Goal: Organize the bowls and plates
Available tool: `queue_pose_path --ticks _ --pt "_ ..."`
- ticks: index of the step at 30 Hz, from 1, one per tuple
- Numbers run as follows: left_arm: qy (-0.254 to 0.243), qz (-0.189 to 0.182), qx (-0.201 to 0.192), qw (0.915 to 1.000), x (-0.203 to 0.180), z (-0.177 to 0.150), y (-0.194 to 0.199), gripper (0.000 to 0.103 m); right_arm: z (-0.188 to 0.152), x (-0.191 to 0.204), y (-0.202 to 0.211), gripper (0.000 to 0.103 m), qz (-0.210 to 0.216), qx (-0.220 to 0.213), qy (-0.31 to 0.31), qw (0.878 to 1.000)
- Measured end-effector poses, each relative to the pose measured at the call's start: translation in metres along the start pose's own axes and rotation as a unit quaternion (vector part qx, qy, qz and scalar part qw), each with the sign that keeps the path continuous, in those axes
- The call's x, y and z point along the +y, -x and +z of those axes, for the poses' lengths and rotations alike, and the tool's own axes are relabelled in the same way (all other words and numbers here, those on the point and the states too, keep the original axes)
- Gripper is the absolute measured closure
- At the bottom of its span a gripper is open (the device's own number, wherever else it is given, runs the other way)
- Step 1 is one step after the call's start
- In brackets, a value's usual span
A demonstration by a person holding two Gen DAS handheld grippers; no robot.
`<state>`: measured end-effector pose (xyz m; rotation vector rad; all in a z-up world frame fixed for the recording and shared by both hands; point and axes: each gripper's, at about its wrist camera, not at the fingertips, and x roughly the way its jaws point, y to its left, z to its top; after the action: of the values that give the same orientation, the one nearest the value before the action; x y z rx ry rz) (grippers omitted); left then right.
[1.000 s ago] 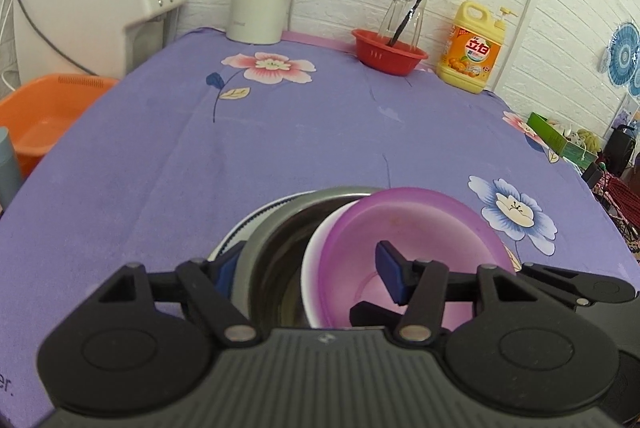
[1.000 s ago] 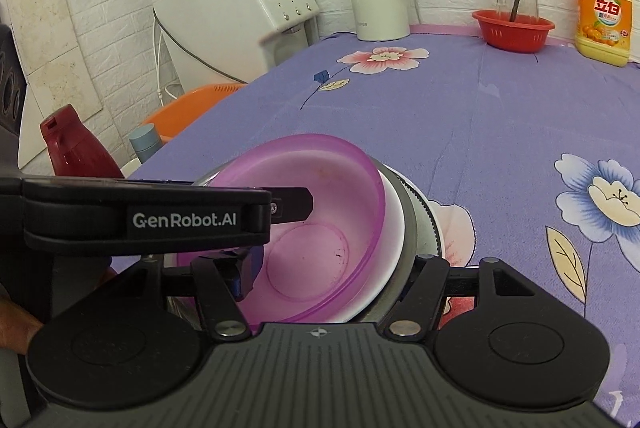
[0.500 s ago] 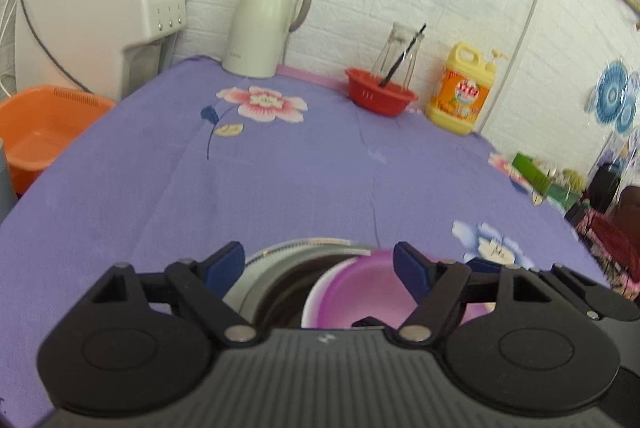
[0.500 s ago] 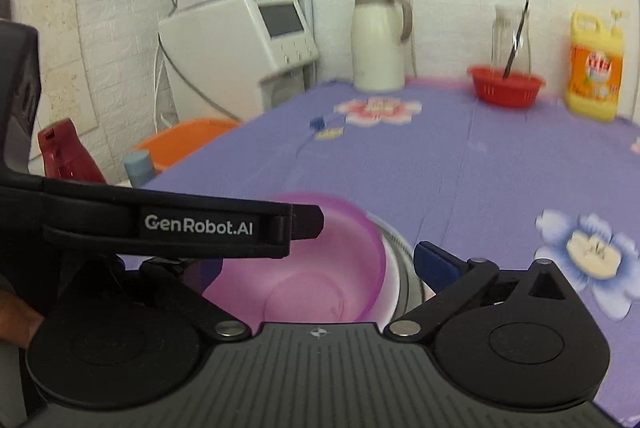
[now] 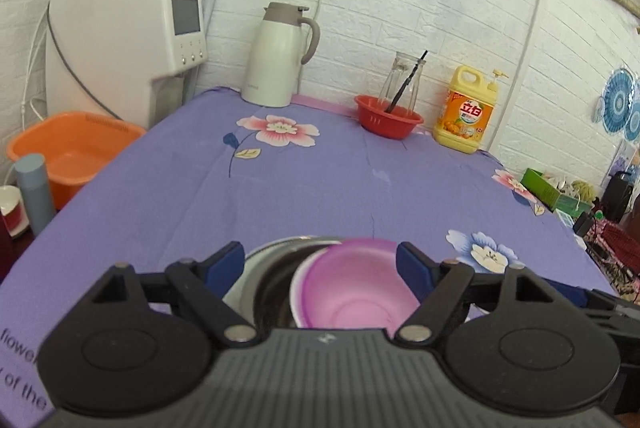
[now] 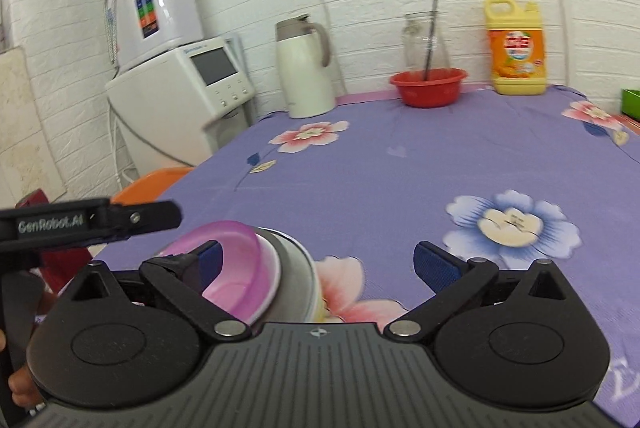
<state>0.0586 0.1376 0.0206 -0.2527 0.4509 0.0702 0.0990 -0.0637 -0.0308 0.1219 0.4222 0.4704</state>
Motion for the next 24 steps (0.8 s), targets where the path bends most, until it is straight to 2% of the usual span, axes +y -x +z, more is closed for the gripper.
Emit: queue_pose_path --ticks 5,12,19,24 --pt "-0.013 -0.021 -0.002 0.9997 -0.026 -0.024 0.035 0.023 -0.018 -0.008 0.033 0.0 -0.029 -0.015 -0.004 0.999" --pt "-0.043 -0.006 0.024 0.9988 -0.051 -0.067 0.056 0.023 -0.05 -0.023 0.058 0.0 -0.077 0.005 -0.012 0.997" --pt "-0.062 0.013 0.037 0.9973 -0.056 -0.089 0.065 0.023 -0.068 -0.029 0.079 0.0 -0.063 0.006 -0.044 0.997" --pt "-0.068 0.008 0.047 0.9965 -0.058 -0.099 0.069 0.023 -0.074 -0.023 0.086 0.0 -0.059 0.012 -0.041 0.997"
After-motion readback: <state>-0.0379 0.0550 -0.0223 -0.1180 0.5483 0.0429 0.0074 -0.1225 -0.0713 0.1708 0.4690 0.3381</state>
